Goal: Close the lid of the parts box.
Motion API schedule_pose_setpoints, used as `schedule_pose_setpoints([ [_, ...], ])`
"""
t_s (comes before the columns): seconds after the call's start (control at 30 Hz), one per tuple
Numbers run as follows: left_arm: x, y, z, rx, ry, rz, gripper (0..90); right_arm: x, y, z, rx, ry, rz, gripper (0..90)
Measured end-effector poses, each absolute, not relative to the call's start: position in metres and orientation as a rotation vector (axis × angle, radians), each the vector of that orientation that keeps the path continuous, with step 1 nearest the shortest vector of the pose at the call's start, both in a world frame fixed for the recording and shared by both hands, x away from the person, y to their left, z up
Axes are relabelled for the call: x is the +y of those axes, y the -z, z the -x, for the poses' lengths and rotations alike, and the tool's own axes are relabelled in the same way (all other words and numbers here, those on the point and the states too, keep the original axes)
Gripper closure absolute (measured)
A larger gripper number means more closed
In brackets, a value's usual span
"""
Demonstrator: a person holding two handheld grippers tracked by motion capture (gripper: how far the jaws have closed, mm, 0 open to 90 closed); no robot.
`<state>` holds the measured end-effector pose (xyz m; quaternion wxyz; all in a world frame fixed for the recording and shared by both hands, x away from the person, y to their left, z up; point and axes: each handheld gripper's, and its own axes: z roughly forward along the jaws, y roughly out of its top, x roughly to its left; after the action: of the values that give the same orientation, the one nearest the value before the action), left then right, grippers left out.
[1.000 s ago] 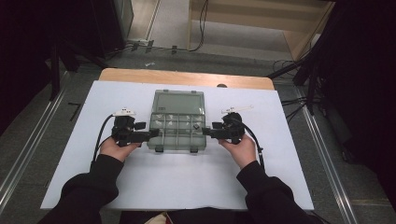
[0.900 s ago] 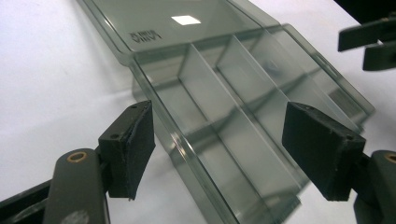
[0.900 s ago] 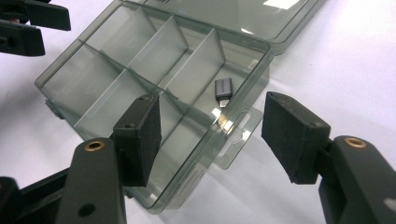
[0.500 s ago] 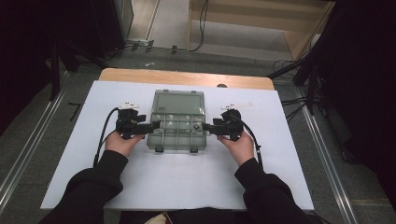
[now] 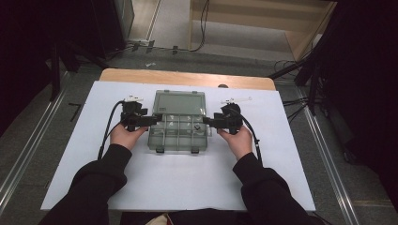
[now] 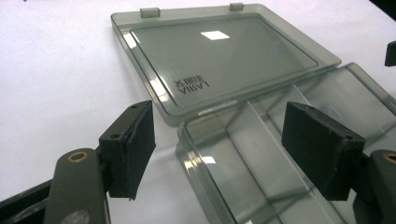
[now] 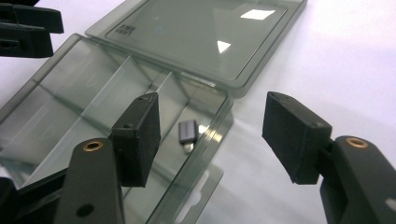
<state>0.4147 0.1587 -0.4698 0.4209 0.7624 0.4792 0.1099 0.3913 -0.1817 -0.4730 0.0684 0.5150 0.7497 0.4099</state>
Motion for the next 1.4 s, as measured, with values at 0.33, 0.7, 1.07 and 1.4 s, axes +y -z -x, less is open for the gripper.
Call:
schedule_pose_setpoints([
  [0.33, 0.157, 0.469, -0.43, 1.218, -0.263, -1.89, 26.8, -0.185, 0.473, -0.403, 2.235, -1.195, -1.569, 35.3],
  [0.7, 0.149, 0.479, -0.445, 1.238, -0.322, -1.905, 26.8, -0.174, 0.481, -0.42, 2.212, -1.193, -1.581, 35.3],
  [1.07, 0.144, 0.489, -0.458, 1.266, -0.342, -1.904, 26.8, -0.167, 0.49, -0.439, 2.167, -1.155, -1.616, 35.3],
  [1.4, 0.138, 0.497, -0.464, 1.265, -0.349, -1.915, 26.8, -0.154, 0.502, -0.449, 2.156, -1.104, -1.611, 35.3],
])
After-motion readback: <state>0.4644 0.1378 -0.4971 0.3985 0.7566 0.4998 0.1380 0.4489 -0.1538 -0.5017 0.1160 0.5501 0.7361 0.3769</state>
